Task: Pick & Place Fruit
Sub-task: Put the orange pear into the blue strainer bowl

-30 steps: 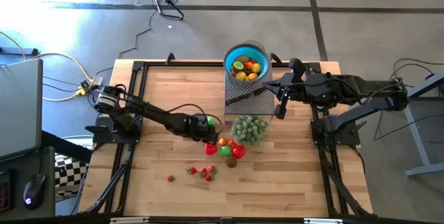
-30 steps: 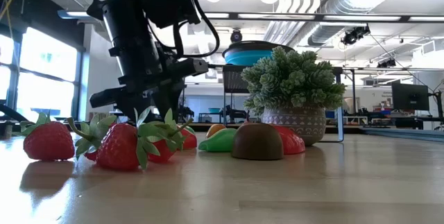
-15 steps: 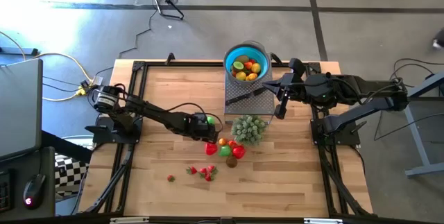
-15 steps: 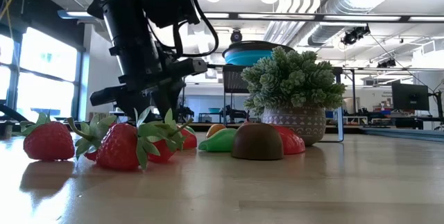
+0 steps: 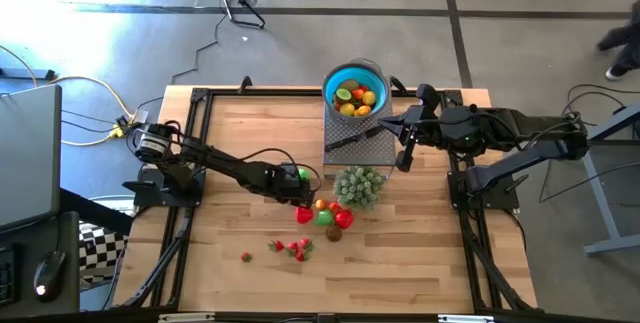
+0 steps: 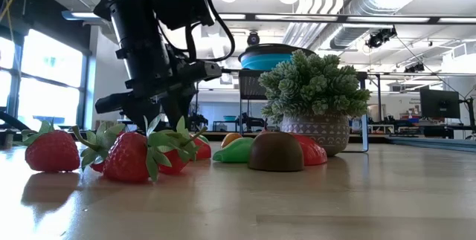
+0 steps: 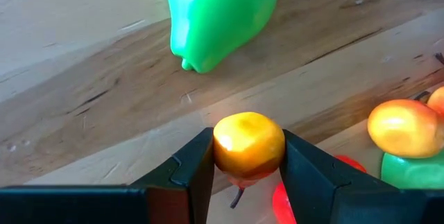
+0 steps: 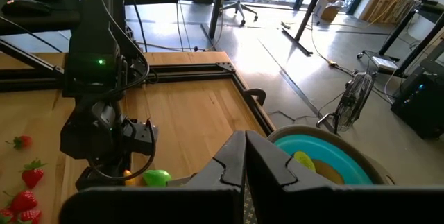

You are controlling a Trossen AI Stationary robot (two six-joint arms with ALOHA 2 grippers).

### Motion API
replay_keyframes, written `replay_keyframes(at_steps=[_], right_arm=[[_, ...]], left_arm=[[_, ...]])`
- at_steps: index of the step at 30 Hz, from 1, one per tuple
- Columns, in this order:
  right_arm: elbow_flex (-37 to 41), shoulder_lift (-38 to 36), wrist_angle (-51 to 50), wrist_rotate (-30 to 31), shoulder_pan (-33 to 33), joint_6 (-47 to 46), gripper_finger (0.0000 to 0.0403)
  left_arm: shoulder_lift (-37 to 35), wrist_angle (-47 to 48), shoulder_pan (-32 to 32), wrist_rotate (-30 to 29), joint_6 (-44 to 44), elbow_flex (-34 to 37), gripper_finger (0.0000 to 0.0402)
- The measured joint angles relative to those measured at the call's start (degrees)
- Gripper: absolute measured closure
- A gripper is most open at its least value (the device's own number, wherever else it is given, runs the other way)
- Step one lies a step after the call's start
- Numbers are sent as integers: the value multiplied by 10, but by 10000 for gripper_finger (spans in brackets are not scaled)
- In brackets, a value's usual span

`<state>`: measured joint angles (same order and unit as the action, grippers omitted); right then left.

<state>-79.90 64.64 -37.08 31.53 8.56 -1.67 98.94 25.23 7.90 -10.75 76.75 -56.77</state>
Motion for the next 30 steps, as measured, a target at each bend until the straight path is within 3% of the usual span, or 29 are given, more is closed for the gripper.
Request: replay_keyframes(at_steps=[19,30], right_arm=[[0,0,-1,-2,0,0,398],[0,0,-2,-2,0,4,398]], left_arm=[[-44,18,0,-13,-11,0,261],[-141,24,-6,-73,-65,-17,261]])
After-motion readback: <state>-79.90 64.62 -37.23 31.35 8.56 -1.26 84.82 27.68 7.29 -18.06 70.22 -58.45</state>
